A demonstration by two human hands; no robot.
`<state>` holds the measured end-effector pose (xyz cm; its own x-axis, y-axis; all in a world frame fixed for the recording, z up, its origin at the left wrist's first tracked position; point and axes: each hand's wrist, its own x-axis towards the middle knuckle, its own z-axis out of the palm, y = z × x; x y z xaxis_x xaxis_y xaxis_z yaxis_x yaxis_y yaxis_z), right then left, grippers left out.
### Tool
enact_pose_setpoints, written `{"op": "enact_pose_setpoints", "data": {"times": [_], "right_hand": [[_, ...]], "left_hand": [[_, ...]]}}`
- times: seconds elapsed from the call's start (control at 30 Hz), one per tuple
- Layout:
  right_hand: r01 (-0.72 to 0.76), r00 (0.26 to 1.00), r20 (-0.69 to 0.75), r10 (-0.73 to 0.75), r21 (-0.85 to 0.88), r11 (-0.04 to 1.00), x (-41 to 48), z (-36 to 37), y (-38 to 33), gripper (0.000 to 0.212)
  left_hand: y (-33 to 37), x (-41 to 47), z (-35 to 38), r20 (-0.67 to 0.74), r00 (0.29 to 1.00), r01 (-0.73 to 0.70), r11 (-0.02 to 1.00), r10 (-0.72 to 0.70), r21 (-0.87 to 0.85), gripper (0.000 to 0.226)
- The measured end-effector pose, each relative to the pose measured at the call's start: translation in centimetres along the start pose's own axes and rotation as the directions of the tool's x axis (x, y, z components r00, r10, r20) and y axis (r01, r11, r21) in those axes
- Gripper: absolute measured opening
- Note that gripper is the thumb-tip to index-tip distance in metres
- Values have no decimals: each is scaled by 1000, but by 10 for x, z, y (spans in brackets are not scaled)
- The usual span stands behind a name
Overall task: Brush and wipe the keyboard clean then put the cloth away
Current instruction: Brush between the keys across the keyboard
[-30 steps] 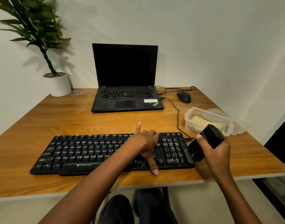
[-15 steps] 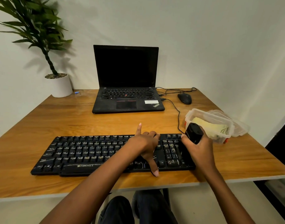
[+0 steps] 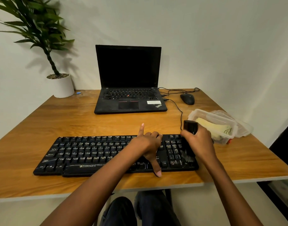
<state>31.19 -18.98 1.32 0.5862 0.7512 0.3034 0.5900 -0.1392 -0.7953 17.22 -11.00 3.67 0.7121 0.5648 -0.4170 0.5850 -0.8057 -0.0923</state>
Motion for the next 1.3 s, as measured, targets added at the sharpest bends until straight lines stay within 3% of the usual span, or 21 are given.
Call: {"op": "enact_pose_setpoints", "data": {"times": [0.17,0.27,0.37,0.53,0.7,0.9,1.07,1.3], "right_hand": [[61,995,-85,-49,154,986,-7,3,-3,11],[82,995,-64,-75,111,990,-14,5,5,13],[13,1000,-23,-12,61,998,3,3,2,14],[79,989,-128,-69,78,994,4,12,0,18],[-19,997,-72,24,71,997,8,5,8,13],[85,986,-148,-81,17,996,12,12,-1,24],[-12,997,-76,15,36,999,17,4,8,15],[44,990,-138,-40,21,999,7,16,1,20]], "left_hand": [[0,0,0,5,1000,-1,1000,1,8,131],[-1,1,0,-1,1000,-1,1000,1,9,132],[-1,1,1,-2,1000,0,1000,0,4,132],[-1,1,1,-1,1000,-2,1000,2,8,131],[0,1,1,-4,1000,-3,1000,3,16,131],[-1,1,2,-10,1000,4,1000,-4,-4,131],[-1,1,1,-2,1000,5,1000,-5,2,132],[0,1,1,-1,1000,3,1000,-3,-2,131]]}}
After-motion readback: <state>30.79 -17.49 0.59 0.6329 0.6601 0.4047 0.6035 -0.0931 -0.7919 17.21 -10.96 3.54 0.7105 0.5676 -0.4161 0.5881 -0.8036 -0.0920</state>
